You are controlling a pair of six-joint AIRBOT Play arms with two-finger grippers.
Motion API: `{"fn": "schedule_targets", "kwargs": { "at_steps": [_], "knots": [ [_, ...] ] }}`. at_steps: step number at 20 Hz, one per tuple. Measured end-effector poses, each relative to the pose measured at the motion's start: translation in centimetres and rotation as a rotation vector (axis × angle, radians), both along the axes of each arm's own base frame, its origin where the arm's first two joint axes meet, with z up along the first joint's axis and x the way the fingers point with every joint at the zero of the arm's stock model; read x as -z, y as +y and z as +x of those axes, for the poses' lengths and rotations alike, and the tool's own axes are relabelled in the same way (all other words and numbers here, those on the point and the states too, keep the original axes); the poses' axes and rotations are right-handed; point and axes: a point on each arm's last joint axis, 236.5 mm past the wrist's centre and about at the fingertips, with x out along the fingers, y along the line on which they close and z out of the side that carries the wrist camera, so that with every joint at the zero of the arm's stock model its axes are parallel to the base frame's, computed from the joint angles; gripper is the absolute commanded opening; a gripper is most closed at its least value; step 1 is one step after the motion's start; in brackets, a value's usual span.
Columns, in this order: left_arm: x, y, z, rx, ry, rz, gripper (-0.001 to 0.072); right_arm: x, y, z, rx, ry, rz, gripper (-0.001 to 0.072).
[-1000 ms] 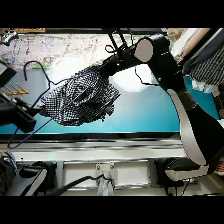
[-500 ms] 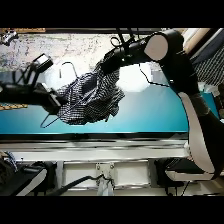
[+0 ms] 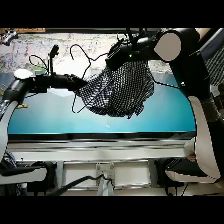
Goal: Fold the clothes and pants, and hang the long-sleeved shirts on hangers.
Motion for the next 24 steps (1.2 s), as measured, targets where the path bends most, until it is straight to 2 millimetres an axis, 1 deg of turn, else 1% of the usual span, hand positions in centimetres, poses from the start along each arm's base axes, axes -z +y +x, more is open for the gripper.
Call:
{"fn": "schedule_targets", "kwargs": {
  "at_steps": [2,4,7,10,11,12,14,15,17,19,21,24],
  "knots": [
    [1.2,0.5,0.5,0.007,0.051,-0.056,0.0015,0.1,-1.0,0.7,0.016,-0.037,-0.048,0.0024],
    [1.7,1.1,0.5,0.020,0.081,-0.095,0.0016,0.2,-2.1,1.7,0.040,-0.078,-0.104,0.0024],
    [0.7,2.5,-0.2,0.053,0.093,-0.148,0.0016,0.8,-3.9,3.3,0.081,-0.126,-0.196,0.0024],
    [-0.7,4.0,-1.9,0.105,0.103,-0.173,0.0015,1.6,-5.2,4.5,0.108,-0.147,-0.269,0.0024],
    [-0.5,4.6,-2.7,0.126,0.115,-0.142,0.0015,1.8,-5.6,4.9,0.118,-0.150,-0.285,0.0024],
    [0.2,5.1,-3.6,0.147,0.132,-0.091,0.0015,2.0,-6.0,5.2,0.127,-0.155,-0.297,0.0024],
    [1.3,5.9,-4.6,0.166,0.150,-0.010,0.0015,2.1,-6.6,5.6,0.141,-0.157,-0.311,0.0024],
    [1.5,6.1,-4.8,0.171,0.151,0.008,0.0015,2.1,-6.7,5.6,0.143,-0.157,-0.312,0.0024],
    [1.2,5.8,-4.8,0.176,0.129,0.008,0.0015,2.1,-6.7,5.4,0.139,-0.145,-0.305,0.0024],
    [0.7,4.9,-4.2,0.168,0.085,-0.007,0.0014,2.2,-6.2,4.7,0.127,-0.125,-0.293,0.0025],
    [0.4,3.4,-3.5,0.161,0.039,-0.025,0.0013,2.2,-5.3,3.5,0.098,-0.104,-0.280,0.0025],
    [0.0,0.6,-2.6,0.171,-0.017,-0.084,0.0013,1.4,-4.0,1.5,0.056,-0.100,-0.270,0.0024]
  ]
}}
